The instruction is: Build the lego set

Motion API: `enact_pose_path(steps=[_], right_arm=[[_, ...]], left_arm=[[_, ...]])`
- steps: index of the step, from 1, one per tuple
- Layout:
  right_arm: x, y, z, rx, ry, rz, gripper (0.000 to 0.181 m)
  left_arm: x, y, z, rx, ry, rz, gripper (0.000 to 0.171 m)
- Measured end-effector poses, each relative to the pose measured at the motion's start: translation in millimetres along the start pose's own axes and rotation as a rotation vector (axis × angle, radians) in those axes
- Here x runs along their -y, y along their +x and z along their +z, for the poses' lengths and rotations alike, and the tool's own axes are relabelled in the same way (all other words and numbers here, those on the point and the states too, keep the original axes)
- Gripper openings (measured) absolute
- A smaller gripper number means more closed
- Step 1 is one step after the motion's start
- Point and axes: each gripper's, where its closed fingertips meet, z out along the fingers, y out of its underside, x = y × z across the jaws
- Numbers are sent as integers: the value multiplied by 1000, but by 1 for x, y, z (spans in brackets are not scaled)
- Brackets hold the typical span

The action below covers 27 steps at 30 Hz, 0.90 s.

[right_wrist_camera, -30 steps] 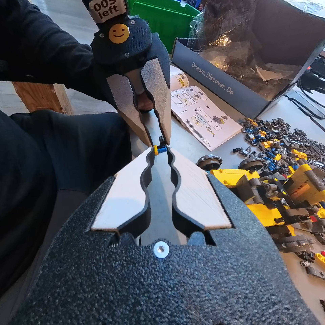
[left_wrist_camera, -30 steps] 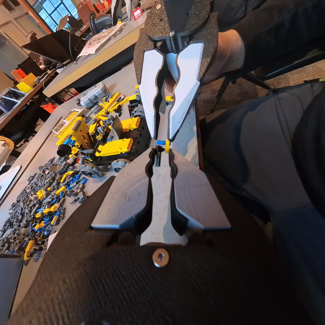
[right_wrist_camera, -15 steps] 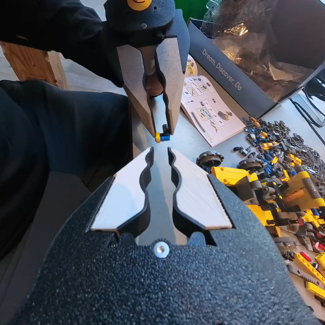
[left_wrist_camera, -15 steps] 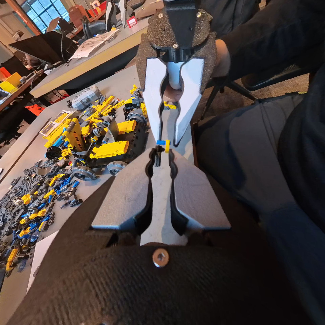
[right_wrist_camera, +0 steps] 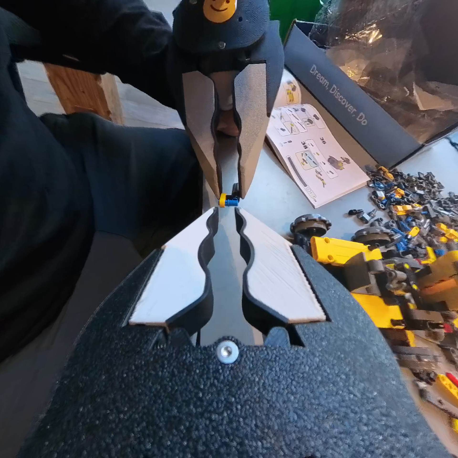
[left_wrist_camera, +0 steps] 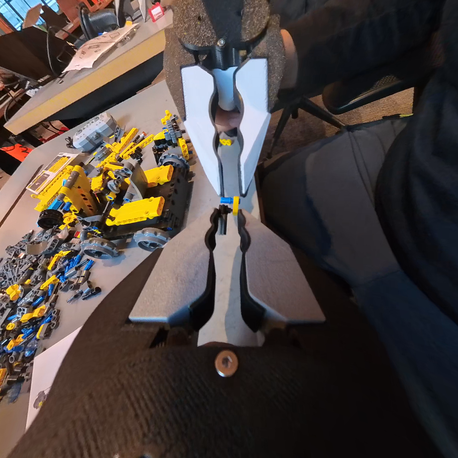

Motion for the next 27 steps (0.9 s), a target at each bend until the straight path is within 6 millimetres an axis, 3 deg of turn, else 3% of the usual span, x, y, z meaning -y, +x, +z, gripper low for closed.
enact_pose_path(steps=[9,15,22,27], right_arm=[[-9,22,9,-100,-44,192,25],[-7,47,6,-256,-37,202,24],[12,53,-1,-251,98,264,20],[29,54,-7,-172,248,379,23]], left_arm=[[-10,-22,3,140,-68,-53,14],[-16,-43,3,168,-76,-288,13],[11,-47,-8,-8,191,-710,14],[31,-50,-17,-90,388,-829,14]])
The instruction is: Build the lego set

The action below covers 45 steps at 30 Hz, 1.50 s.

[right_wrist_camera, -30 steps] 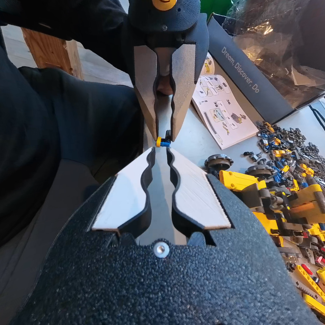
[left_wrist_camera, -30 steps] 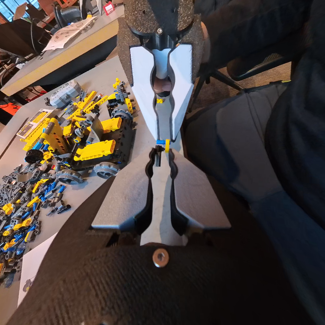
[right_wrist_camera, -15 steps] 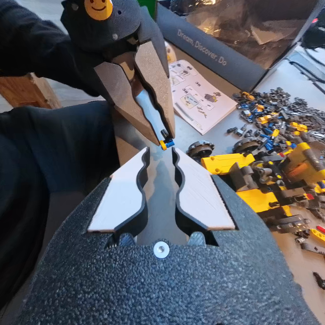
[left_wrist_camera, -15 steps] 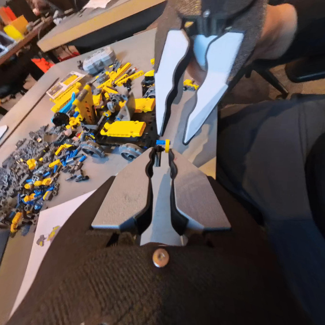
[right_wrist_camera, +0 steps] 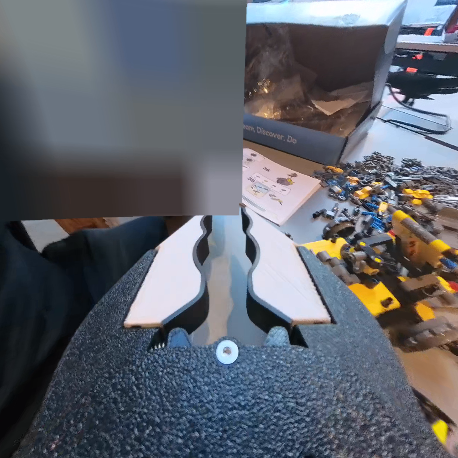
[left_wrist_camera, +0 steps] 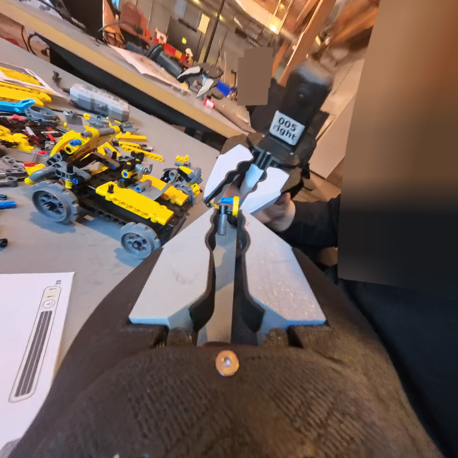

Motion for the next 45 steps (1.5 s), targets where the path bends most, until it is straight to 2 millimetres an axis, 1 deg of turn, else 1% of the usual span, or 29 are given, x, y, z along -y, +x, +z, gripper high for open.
enact_pose_path(steps=[3,6,8,13,16,19,23,29,45], right_arm=[[13,-5,-2,68,86,105,23],[20,-9,-3,141,145,225,22],[25,-12,-4,181,171,280,20],[31,-14,-7,184,194,251,20],[39,-14,-13,212,242,276,19],[40,-14,-13,227,248,299,19],[39,-17,-10,237,240,292,19],[37,-16,-9,236,237,293,16],[40,-20,-8,238,244,233,14]], left_arm=[[10,7,-1,-32,103,-20,14],[17,13,-2,-79,192,-52,14],[22,17,-4,-102,228,-42,14],[24,20,-6,-126,250,-40,13],[24,21,-7,-141,251,-61,13],[24,22,-6,-148,251,-63,13],[25,22,-7,-153,262,-70,13],[25,22,-7,-153,264,-63,13],[24,23,-7,-170,257,-85,14]])
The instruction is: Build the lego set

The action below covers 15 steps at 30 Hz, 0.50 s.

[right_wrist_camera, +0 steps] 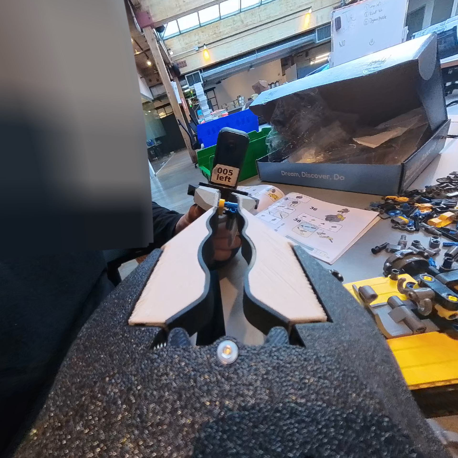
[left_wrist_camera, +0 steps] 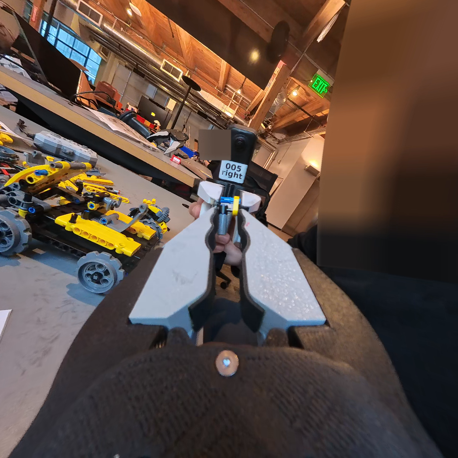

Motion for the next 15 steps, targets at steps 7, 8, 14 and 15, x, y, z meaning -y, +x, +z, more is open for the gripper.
enact_pose_path(steps=[7,8,14,15], right_arm=[[1,-2,0,-8,-3,-48,14],[0,-2,0,-14,-7,-56,14],[0,-4,0,9,-4,-31,15],[0,-4,0,5,-5,-39,14]], left_arm=[[-1,2,0,-27,-11,-35,13],[-1,1,0,-29,-14,-44,14],[-3,4,0,-55,-27,-64,13],[-3,4,0,-58,-27,-66,13]])
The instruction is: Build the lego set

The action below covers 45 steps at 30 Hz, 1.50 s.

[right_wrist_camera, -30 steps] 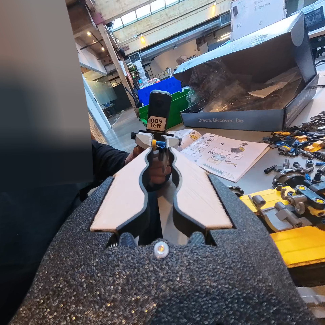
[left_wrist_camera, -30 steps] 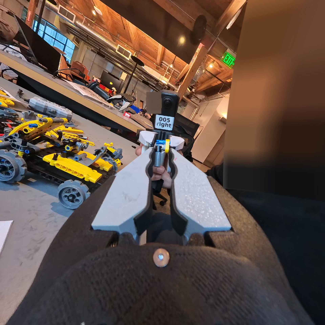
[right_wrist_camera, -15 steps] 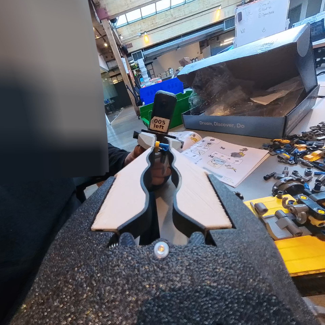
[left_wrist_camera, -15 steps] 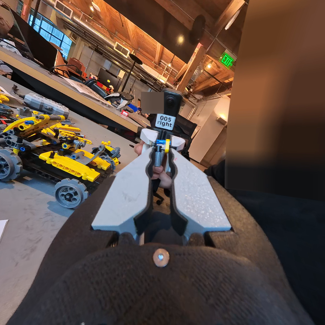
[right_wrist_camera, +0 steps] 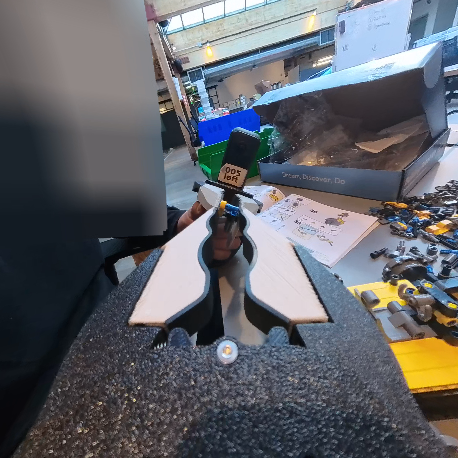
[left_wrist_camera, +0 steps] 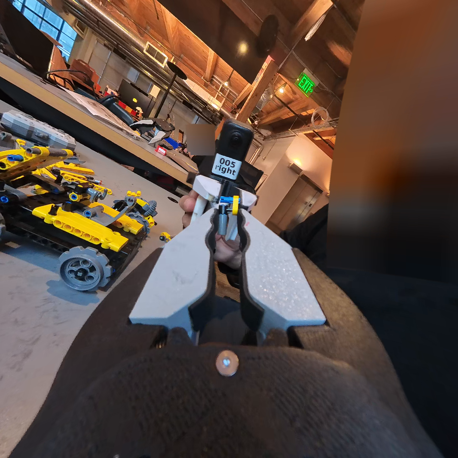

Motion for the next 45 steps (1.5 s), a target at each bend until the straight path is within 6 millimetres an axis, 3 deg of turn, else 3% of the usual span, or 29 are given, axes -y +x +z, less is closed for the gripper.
enact_pose_path(steps=[21,25,28,31,35,38,41,45], right_arm=[[-4,-3,0,-163,-160,-312,10],[-7,7,-1,-195,-166,-294,11],[-21,21,-7,-186,-236,-188,11],[-28,31,-18,-204,-291,-160,21],[-35,29,-13,-188,-326,-123,25],[-52,33,-9,-199,-400,-65,24],[-63,34,-8,-184,-431,45,23],[-60,27,-6,-114,-390,176,9]], left_arm=[[-4,0,0,-55,-41,-113,13],[-3,-9,-1,8,-40,-84,13],[-10,-25,-4,161,-138,34,13],[-16,-41,-13,377,-320,380,13],[-29,-51,-16,523,-541,754,13],[-37,-54,-16,587,-637,965,13],[-37,-53,-16,615,-656,1092,13],[-38,-49,-15,609,-648,1136,13]])
